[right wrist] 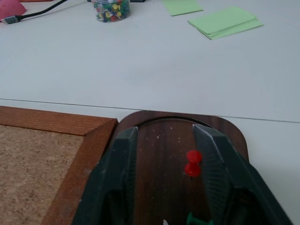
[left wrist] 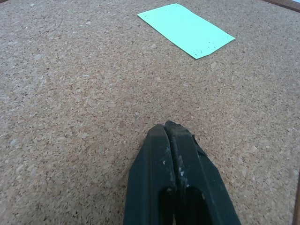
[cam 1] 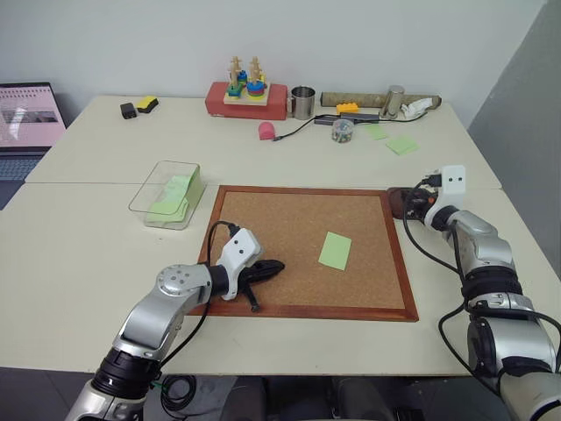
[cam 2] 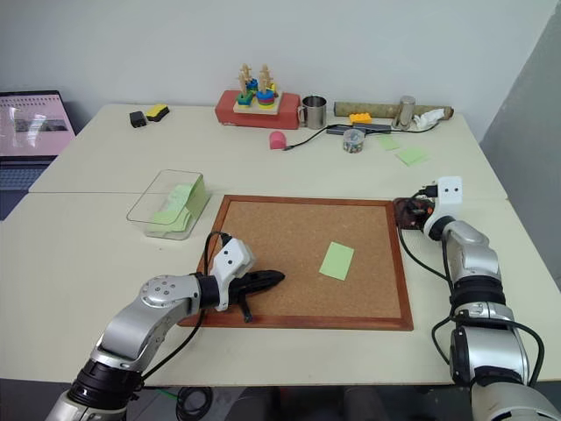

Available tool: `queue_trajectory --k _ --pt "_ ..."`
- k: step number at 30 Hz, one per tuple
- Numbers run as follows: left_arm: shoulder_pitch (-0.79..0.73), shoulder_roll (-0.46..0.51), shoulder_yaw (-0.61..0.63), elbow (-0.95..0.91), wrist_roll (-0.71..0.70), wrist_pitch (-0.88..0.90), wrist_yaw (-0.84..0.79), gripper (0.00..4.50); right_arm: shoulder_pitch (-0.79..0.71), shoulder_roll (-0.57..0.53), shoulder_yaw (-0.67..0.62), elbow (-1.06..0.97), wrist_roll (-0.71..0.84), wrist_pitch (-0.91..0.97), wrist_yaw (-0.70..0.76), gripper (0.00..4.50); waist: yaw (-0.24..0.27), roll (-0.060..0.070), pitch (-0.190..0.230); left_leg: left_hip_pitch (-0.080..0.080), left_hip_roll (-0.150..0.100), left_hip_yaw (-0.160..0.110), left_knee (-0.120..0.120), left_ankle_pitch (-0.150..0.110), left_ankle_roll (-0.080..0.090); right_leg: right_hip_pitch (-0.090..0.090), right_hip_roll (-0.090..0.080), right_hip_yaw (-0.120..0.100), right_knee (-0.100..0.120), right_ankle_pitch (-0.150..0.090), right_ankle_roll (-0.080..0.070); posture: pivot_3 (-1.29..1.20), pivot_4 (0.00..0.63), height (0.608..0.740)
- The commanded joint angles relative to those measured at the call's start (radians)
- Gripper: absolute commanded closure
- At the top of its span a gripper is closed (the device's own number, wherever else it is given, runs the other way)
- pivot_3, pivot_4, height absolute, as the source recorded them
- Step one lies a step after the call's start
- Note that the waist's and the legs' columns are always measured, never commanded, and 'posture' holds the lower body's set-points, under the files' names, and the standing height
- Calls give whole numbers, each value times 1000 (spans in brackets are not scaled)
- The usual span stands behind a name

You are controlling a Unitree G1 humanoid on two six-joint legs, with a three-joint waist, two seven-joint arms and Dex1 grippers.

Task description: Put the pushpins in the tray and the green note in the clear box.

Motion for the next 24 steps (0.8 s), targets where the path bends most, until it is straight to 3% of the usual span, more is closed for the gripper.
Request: queue_trajectory --k 1,10,24 --pt "17 5 -8 -4 6 27 5 4500 -34 -24 -27 -7 10 -34 14 1767 -1 0 0 0 0 0 0 0 0 0 0 0 0 0 0 0 150 740" --pt "-1 -1 -13 12 10 26 -5 4500 -25 -31 -36 -35 19 -27 42 5 -3 0 0 0 0 0 0 0 0 0 0 0 0 0 0 0 150 740" --pt "-10 -4 -16 26 15 16 -9 4500 38 45 -41 -175 100 73 80 5 0 0 0 0 0 0 0 0 0 0 0 0 0 0 0 0 150 740"
